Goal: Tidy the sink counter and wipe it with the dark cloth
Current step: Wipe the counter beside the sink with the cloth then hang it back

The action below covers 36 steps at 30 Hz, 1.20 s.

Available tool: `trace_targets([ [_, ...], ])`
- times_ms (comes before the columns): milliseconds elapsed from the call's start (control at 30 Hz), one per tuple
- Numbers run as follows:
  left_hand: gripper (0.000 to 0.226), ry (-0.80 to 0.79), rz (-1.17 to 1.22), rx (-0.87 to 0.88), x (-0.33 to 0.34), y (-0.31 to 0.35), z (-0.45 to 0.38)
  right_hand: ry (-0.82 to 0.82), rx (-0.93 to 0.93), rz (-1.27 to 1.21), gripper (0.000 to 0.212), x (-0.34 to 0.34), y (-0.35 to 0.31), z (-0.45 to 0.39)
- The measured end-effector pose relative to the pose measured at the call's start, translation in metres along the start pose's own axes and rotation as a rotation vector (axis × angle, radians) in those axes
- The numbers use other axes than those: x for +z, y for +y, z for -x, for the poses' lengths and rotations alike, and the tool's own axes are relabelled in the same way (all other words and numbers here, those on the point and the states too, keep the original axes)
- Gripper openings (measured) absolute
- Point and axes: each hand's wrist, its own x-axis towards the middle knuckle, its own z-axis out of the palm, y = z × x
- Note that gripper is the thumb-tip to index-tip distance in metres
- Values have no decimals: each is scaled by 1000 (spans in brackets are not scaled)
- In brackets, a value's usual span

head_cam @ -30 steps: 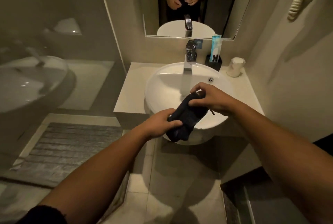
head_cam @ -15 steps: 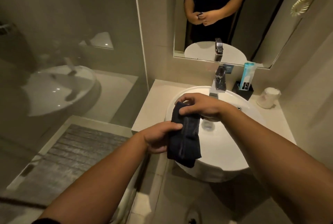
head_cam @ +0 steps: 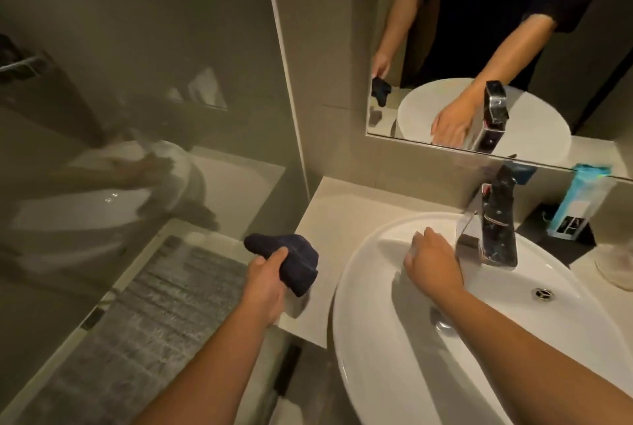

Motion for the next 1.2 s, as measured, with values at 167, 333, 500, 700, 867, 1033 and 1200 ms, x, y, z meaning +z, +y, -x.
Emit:
trace_targets([
  [167,14,36,-256,156,14,23,-71,33,-19,278,70,36,4,0],
  [333,27,51,-775,459,65,52,-141,72,-10,344,75,49,4,-2],
  [500,55,-336,-1364,822,114,45,-212,137,36,346,74,62,1,-5],
  [700,57,-619,-1809,1126,112,0,-257,204,71,305,72,75,-2,-8],
  [867,59,-619,-1749,1131,101,-4,-251,231,75,296,74,77,-3,-8],
  [1033,59,-615,-1748,1075,61,-14,-217,222,48,298,74,75,1,-7],
  [1200,51,-568,-1726,1012,-1,-35,-156,172,2,287,75,71,5,-5],
])
